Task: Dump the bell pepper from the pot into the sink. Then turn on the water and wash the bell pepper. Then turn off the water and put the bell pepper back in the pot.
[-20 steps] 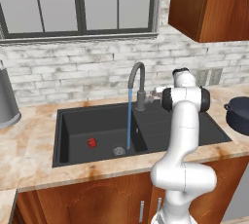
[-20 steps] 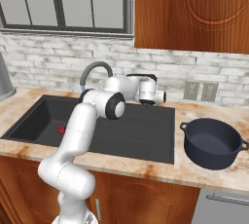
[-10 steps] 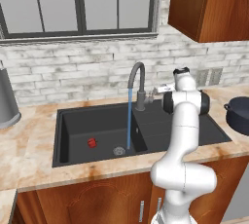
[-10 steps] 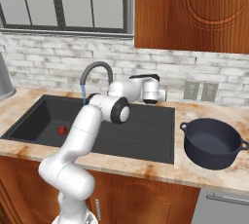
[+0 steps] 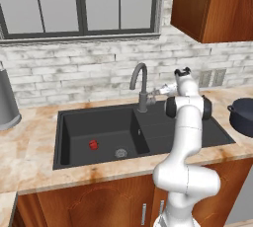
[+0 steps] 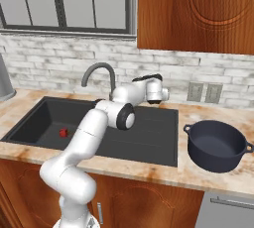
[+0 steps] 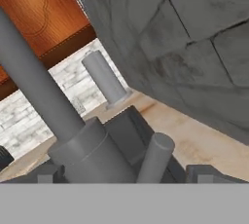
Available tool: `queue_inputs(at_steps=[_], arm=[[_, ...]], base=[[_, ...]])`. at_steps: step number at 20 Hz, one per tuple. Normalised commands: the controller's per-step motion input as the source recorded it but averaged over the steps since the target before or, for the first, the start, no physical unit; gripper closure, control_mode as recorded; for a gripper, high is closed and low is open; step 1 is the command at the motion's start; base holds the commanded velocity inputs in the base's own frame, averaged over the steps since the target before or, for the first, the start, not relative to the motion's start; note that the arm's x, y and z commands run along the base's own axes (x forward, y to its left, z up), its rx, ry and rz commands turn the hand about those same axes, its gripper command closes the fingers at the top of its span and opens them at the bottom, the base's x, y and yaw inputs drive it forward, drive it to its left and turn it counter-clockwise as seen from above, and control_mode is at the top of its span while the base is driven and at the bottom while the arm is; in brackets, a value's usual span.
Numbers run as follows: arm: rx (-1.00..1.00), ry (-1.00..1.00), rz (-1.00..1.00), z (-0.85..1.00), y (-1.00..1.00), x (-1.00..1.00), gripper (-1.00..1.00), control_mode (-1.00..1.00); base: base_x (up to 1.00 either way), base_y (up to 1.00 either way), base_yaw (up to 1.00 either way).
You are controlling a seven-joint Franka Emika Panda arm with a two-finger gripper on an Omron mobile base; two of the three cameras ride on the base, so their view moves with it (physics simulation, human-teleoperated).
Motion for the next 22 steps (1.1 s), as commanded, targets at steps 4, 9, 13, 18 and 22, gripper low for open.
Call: queue_inputs(at_steps=[4,9,13,18,22], arm=[[0.00,-0.08,0.11,0.12,0.98,0.00,-1.00,-1.00],[-0.02,-0.19,0.02,0.33,0.45,-0.26,-1.00,-1.00],[-0.11,-0.29,-0.02,0.39,0.01,-0.63,-1.00,-1.00],[-0.14,-0.29,-0.09,0.37,0.00,-0.72,-1.00,-1.00],[-0.09,-0.22,-0.15,0.19,0.00,-0.87,-1.00,-1.00]], base=[[0.00,0.00,0.00],[0.00,0.00,0.00],[0.00,0.00,0.00],[0.00,0.00,0.00],[0.00,0.00,0.00]])
